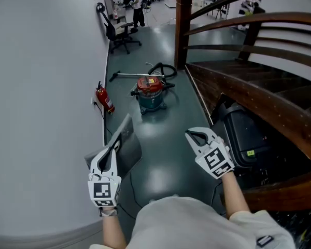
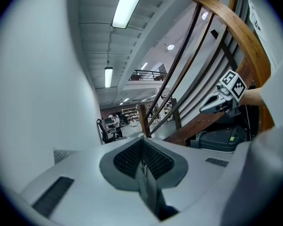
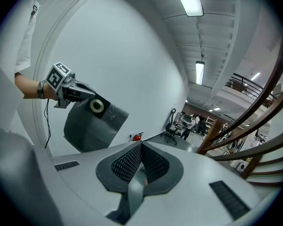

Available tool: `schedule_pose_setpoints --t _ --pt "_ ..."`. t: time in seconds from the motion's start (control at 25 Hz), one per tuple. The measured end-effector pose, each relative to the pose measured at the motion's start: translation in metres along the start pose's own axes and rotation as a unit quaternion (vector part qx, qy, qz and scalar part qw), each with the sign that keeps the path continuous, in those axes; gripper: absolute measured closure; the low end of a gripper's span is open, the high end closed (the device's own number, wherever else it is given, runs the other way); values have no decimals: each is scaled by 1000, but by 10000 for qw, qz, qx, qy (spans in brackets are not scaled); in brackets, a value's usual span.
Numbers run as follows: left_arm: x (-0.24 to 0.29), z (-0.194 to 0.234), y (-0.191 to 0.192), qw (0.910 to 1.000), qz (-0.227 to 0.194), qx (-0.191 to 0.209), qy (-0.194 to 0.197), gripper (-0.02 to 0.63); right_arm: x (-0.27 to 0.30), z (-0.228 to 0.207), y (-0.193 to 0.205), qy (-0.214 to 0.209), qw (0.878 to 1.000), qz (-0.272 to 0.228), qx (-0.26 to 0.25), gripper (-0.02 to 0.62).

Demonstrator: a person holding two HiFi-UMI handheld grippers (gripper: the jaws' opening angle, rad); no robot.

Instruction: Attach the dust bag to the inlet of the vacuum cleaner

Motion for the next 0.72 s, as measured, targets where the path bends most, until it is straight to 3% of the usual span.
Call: schedule_pose_setpoints --t 0.12,0.28,0.72 --pt "7 -5 -4 10000 13 -14 -90 591 -1 -10 7 -4 10000 6 16 569" --pt "20 -16 -5 9999 -16 18 -154 591 -1 -18 16 -81 9994 12 -342 569" --pt "56 -46 0 9992 321 232 56 591 15 -47 21 -320 9986 -337 -259 569"
Point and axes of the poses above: the fingertips, and each gripper's own axes: x forward along the fingers, z to its left, y out of its underside, the point moved 5 cm from there along -x, backward along the fingers, and after that the axes turned 1 degree about -y, right-handed, at the moved point
